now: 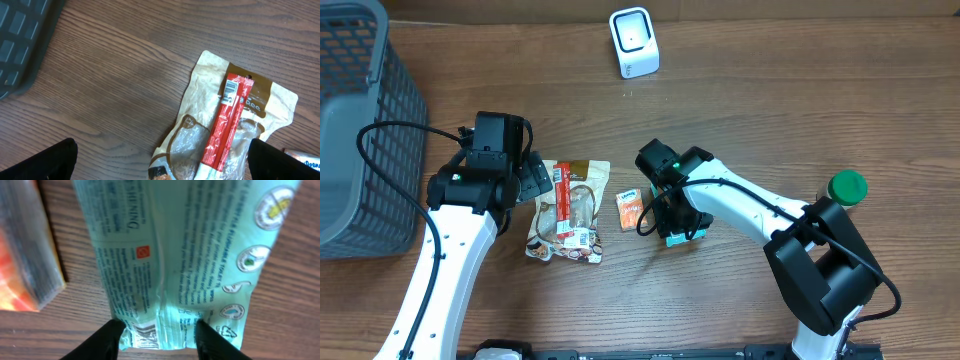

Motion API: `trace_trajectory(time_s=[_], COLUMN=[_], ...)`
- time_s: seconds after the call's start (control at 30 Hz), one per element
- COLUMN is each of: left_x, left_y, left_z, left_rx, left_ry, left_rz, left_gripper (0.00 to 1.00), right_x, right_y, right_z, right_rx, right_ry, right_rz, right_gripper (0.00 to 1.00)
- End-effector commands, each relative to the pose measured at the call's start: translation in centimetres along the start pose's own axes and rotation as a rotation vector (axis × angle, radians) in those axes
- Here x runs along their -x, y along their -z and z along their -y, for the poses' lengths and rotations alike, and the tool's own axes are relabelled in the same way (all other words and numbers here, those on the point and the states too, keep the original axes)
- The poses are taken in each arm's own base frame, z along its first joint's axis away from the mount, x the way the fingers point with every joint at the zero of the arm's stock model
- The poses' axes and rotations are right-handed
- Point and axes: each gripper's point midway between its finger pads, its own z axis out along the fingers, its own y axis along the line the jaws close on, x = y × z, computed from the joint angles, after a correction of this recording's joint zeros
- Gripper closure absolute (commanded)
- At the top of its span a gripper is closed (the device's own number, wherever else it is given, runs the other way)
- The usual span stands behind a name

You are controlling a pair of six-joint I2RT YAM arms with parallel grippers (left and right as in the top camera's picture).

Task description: Scan the item barcode

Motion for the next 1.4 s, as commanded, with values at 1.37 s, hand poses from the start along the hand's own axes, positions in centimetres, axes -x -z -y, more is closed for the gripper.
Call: trace_trajectory(time_s=[1.37], left_x=[0.7], left_y=[0.5], left_z=[0.0], left_rx=[0.002], left_ry=[0.002], left_rz=[0.025], left_gripper=[0.01], right_x=[7.1], right_y=[1.1], right_z=[1.7], right_rx=[-0.185], right_ry=[-0.053], right_rz=[0.241], right_gripper=[0.15])
